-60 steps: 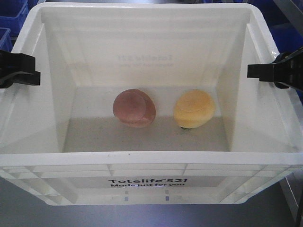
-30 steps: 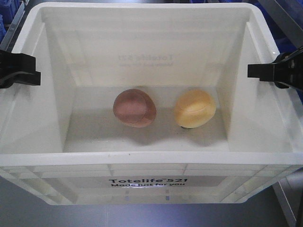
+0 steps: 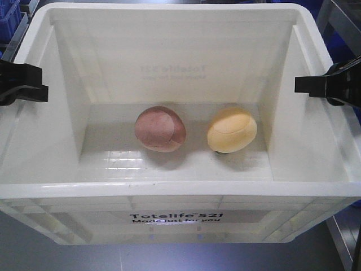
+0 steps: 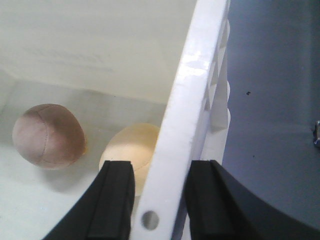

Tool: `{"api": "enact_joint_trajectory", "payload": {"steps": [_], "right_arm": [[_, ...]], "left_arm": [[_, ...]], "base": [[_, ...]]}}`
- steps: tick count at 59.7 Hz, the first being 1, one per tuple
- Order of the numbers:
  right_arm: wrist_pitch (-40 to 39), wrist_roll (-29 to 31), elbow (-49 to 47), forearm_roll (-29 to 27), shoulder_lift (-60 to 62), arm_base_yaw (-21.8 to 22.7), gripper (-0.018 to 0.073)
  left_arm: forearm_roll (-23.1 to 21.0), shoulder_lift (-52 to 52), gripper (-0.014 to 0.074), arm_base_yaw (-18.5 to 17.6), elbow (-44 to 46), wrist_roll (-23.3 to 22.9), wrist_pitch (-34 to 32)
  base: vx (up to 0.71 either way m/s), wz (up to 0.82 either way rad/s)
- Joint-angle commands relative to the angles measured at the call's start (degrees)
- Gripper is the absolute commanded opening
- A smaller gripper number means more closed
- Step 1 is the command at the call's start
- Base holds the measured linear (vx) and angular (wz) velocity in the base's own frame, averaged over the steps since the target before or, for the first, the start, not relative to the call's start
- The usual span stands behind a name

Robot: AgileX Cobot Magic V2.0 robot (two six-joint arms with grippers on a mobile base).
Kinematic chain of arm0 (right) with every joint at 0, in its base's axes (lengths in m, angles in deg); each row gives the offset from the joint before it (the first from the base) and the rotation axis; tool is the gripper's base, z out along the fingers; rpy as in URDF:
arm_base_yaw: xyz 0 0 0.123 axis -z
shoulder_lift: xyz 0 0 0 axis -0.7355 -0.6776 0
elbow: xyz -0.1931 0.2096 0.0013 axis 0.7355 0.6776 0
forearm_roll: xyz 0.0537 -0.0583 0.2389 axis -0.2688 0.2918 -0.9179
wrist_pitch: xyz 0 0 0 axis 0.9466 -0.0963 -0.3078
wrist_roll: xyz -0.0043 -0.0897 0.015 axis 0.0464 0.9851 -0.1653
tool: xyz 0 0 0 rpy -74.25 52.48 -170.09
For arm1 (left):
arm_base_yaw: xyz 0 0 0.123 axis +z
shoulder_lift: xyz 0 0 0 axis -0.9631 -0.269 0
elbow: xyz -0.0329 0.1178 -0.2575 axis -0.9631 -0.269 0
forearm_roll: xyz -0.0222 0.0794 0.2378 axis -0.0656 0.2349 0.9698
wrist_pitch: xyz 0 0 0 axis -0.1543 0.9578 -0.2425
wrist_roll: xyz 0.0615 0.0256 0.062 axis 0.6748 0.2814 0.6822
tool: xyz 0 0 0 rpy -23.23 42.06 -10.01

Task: Place moving items into box and shelve
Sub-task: 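Keep holding the crate rims as the base approaches the shelves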

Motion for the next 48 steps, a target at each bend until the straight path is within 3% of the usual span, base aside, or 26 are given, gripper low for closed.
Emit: {"api": "enact_joint_trajectory", "payload": {"steps": [1,48], "right_arm": [[-6.51,1.60,-2.48,-2.49,1.65,0.03,-0.0006],[-6.66,1.60,-2.48,-2.49,1.65,0.03,-0.0006]], "left_arm": [[-0.12,1.65,-0.0003,-0.19,2.75,0.63,-7.43],[-0.12,1.65,-0.0003,-0.19,2.75,0.63,-7.43]], "base": [[0.49,0.04],[0.48,-0.02]]}}
